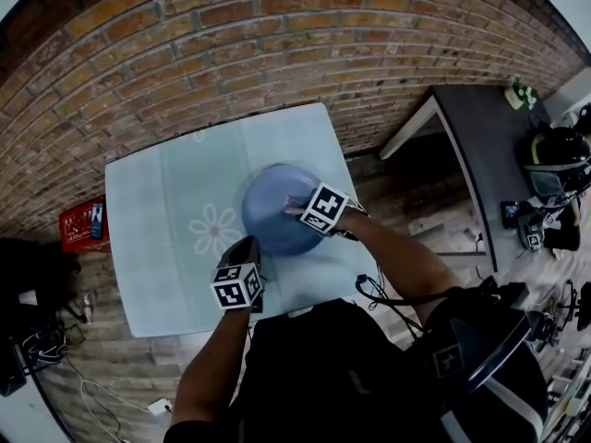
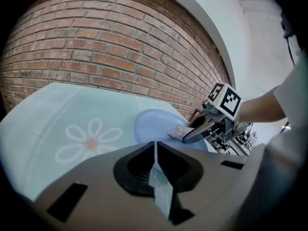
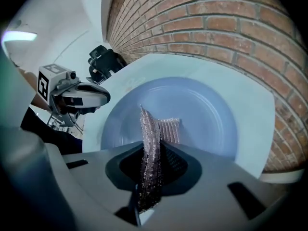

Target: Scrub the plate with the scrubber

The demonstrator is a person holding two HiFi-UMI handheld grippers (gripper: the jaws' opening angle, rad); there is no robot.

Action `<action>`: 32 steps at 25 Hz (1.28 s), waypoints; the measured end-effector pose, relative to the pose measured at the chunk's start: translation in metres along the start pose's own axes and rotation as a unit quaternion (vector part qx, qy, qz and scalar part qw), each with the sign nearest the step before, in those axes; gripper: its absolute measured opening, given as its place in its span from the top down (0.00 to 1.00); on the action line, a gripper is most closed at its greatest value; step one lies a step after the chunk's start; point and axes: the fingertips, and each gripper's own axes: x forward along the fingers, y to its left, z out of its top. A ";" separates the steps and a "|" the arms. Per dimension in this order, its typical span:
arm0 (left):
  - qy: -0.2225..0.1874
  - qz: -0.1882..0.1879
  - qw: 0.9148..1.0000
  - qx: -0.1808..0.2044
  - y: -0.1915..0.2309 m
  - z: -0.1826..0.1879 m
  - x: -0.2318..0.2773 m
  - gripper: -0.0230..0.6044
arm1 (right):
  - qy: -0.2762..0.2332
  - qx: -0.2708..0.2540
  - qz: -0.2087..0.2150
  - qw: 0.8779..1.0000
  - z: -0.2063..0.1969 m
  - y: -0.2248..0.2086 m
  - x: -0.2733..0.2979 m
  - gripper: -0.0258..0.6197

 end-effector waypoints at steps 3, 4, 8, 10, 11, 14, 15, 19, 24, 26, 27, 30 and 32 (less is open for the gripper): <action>-0.003 0.000 1.000 -0.009 0.001 0.000 -0.001 0.92 | 0.001 0.018 0.017 1.000 -0.002 0.008 0.001 0.85; -0.003 0.000 1.000 -0.012 0.002 -0.001 -0.001 0.92 | 0.002 0.021 0.021 1.000 -0.004 0.011 0.002 0.85; 0.000 0.001 1.000 -0.007 0.003 -0.003 -0.003 0.92 | 0.007 0.024 0.033 0.999 -0.009 0.020 0.003 0.85; 0.000 0.001 1.000 -0.005 0.003 -0.003 -0.004 0.92 | 0.010 0.030 0.043 0.999 -0.009 0.025 0.004 0.85; 0.000 0.001 1.000 -0.006 0.003 -0.003 -0.004 0.92 | 0.013 0.034 0.050 0.998 -0.010 0.028 0.005 0.85; -0.006 0.001 1.000 -0.014 0.003 -0.001 -0.006 0.92 | 0.027 0.036 0.070 0.997 -0.012 0.040 0.007 0.85; -0.007 0.001 1.000 -0.016 0.003 -0.001 -0.006 0.92 | 0.030 0.034 0.075 0.996 -0.013 0.044 0.008 0.85; -0.008 0.001 1.000 -0.014 0.004 -0.002 -0.009 0.92 | 0.036 0.049 0.093 0.994 -0.012 0.055 0.011 0.85; -0.012 0.005 1.000 -0.024 0.009 -0.003 -0.015 0.92 | 0.041 0.075 0.113 0.990 -0.008 0.070 0.017 0.85; -0.014 0.007 1.000 -0.025 0.014 -0.003 -0.018 0.92 | 0.040 0.084 0.122 0.988 -0.005 0.076 0.020 0.85; -0.016 0.008 1.000 -0.025 0.015 -0.002 -0.020 0.92 | 0.038 0.089 0.127 0.987 -0.003 0.079 0.022 0.85; -0.019 0.006 0.999 -0.025 0.018 -0.001 -0.024 0.92 | 0.031 0.102 0.138 0.985 0.003 0.087 0.026 0.85; -0.020 0.004 0.999 -0.024 0.020 0.000 -0.028 0.92 | 0.025 0.113 0.147 0.982 0.009 0.092 0.029 0.85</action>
